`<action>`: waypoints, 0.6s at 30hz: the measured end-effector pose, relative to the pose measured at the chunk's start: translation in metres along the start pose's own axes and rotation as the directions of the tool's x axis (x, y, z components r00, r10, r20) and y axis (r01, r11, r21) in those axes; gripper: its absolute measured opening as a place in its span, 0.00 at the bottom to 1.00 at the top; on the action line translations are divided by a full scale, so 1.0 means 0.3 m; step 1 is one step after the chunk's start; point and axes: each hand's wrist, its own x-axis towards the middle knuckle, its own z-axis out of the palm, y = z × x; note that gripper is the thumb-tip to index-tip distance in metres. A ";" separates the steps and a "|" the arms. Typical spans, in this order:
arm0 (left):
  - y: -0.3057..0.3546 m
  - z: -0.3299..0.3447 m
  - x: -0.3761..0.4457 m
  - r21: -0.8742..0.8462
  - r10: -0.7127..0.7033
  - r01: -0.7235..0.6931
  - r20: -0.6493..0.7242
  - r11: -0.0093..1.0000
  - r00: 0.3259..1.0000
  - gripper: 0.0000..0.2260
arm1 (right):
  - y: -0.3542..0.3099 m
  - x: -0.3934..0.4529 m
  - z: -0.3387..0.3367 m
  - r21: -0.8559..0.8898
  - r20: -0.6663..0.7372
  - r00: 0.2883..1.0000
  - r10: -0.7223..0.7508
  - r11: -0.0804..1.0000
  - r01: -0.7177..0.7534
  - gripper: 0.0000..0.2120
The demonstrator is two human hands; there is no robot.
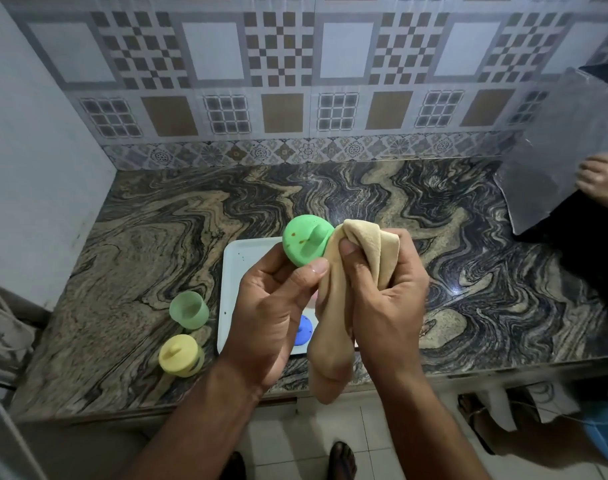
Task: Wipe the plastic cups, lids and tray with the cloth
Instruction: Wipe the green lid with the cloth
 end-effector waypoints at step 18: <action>0.051 -0.074 0.004 0.301 0.042 -0.110 0.225 0.947 0.973 0.09 | 0.001 0.094 -0.011 -0.333 0.045 0.963 -0.265 0.905 0.265 0.11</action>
